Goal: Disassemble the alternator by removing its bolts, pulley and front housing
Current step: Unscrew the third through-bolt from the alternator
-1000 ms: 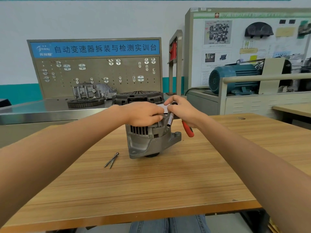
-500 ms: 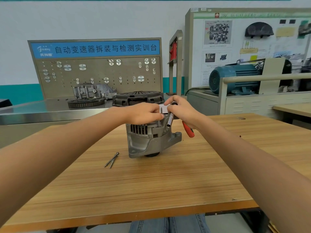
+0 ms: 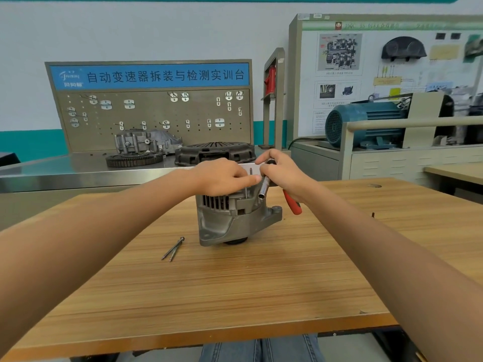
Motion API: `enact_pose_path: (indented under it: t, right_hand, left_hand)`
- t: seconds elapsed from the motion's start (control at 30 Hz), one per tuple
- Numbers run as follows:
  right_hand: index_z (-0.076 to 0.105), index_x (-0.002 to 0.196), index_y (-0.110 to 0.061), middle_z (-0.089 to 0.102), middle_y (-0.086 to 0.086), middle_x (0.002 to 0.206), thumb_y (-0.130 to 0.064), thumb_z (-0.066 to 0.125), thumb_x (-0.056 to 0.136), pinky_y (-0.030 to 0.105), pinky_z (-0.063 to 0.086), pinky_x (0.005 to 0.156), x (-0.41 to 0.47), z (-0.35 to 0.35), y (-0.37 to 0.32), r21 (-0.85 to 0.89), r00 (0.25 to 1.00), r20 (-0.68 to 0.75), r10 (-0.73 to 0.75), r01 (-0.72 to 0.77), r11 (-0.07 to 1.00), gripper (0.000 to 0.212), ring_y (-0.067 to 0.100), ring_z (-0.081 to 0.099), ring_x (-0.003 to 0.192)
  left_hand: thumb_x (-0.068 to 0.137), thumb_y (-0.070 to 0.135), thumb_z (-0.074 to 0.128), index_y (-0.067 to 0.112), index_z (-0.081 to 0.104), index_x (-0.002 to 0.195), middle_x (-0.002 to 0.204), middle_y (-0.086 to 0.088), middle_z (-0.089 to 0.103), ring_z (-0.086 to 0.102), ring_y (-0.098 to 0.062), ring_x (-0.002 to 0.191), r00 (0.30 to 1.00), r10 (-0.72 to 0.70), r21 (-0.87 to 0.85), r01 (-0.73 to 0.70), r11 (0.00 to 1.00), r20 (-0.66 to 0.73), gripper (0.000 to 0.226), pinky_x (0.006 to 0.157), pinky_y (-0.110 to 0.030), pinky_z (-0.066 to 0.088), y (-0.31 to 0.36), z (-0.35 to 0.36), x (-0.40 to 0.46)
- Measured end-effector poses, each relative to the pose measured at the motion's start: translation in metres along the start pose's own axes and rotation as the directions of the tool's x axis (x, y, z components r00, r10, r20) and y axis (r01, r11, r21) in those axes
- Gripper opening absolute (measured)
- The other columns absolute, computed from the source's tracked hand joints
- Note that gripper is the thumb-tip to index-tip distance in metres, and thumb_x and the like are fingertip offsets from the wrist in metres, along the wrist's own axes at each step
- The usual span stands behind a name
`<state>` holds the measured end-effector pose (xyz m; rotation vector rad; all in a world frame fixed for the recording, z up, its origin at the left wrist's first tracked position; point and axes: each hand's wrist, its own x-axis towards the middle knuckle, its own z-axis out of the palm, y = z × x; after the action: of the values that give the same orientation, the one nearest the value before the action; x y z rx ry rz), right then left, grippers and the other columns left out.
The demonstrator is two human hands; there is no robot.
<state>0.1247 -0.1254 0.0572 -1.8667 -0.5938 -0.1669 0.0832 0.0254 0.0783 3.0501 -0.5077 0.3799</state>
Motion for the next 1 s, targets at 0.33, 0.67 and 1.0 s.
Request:
enact_pose_path:
  t: [0.33,0.67,1.0]
  right_hand:
    - [0.050,0.099,-0.017,0.048,-0.003,0.086,-0.001,0.048,0.089,0.019,0.037,0.055,0.000,0.001,0.001,-0.001,1.000,-0.014,-0.009,0.009,1.000,0.019,0.008,0.045,0.069]
    - [0.051,0.093,-0.020,0.050,0.006,0.105,0.000,0.046,0.090,0.022,0.043,0.064,0.003,0.002,0.003,0.038,1.000,-0.018,0.015,-0.015,0.999,0.022,0.018,0.049,0.091]
    - [0.052,0.084,-0.024,0.053,0.006,0.105,0.001,0.046,0.088,0.025,0.046,0.065,0.009,0.003,0.009,0.030,0.997,-0.073,0.022,-0.020,0.999,0.025,0.017,0.052,0.079]
  left_hand:
    - [0.099,0.041,0.037,0.021,0.043,0.059,0.054,0.005,0.039,0.037,-0.008,0.047,0.993,0.057,0.000,-0.057,0.998,-0.105,0.045,0.052,-0.026,0.030,0.002,-0.001,0.003]
    - [0.099,0.031,0.044,0.014,0.053,0.072,0.069,0.000,0.060,0.058,-0.010,0.063,0.943,-0.264,-0.364,0.177,0.914,-0.204,0.033,0.058,-0.022,0.046,-0.041,-0.025,-0.017]
    - [0.095,0.013,0.049,0.003,0.056,0.085,0.087,-0.017,0.067,0.067,-0.021,0.077,0.742,-0.669,-0.870,0.347,0.352,0.025,0.016,0.067,-0.027,0.059,-0.122,0.031,-0.077]
